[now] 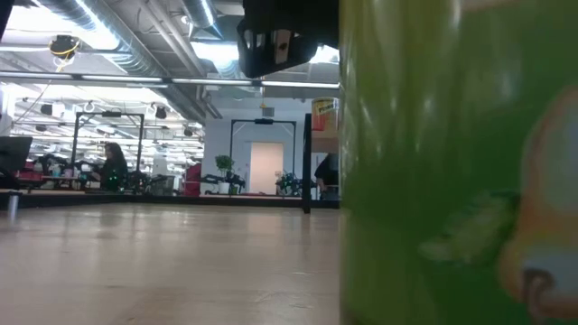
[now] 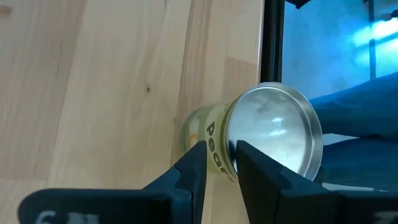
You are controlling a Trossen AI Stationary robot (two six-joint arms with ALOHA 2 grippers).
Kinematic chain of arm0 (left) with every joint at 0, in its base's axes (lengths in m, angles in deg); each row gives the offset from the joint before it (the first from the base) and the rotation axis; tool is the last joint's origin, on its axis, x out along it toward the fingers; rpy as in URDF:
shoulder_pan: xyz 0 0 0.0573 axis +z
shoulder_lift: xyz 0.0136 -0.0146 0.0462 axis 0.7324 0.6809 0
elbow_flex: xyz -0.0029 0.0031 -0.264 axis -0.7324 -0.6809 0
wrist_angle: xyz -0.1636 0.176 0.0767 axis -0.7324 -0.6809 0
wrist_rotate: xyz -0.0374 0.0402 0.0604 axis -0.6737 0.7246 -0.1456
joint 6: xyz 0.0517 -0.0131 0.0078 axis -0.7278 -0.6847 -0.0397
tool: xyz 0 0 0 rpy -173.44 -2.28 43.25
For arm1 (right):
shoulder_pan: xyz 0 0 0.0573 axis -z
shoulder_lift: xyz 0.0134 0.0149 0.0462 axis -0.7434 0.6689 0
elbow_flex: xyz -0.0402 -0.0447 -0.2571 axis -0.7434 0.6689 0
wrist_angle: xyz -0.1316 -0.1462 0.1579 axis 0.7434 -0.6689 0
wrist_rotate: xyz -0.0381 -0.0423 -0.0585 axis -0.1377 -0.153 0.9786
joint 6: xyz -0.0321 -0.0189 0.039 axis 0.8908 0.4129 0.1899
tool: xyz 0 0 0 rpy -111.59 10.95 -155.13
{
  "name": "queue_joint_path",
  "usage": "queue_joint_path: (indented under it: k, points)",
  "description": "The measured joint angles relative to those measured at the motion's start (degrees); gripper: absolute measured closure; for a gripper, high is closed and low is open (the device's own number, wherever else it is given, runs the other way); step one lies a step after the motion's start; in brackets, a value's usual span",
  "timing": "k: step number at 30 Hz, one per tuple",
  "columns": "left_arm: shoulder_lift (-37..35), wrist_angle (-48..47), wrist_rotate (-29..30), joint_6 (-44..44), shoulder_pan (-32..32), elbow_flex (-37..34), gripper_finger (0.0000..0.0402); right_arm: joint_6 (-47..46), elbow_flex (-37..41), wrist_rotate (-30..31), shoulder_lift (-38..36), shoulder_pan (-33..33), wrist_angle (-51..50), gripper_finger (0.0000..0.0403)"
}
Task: Pick and place cans onto a shelf
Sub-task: Put the canned pears on the shelf
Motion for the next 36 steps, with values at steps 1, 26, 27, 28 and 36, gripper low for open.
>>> queue_joint_path:
  k: [1,26,27,28,36]
  points:
    - [0.0,0.0,0.0,0.0,0.0,0.0,0.0322,0.0,0.0,0.0,0.0,0.0,0.0,0.0363]
    - [0.4,0.1,0.0,-0.3,0.2,0.0,0.0322,0.0,0.0,0.0,0.0,0.0,0.2,0.0363]
    - [0.4,0.1,0.0,-0.3,0.2,0.0,0.0322,0.0,0.0,0.0,0.0,0.0,0.2,0.0363]
    - [0.4,0.1,0.0,-0.3,0.2,0.0,0.0323,0.0,0.0,0.0,0.0,0.0,0.2,0.0363]
    - [1.2,0.3,0.0,0.2,0.2,0.2,0.0354,0.0,0.0,0.0,0.0,0.0,0.2,0.0363]
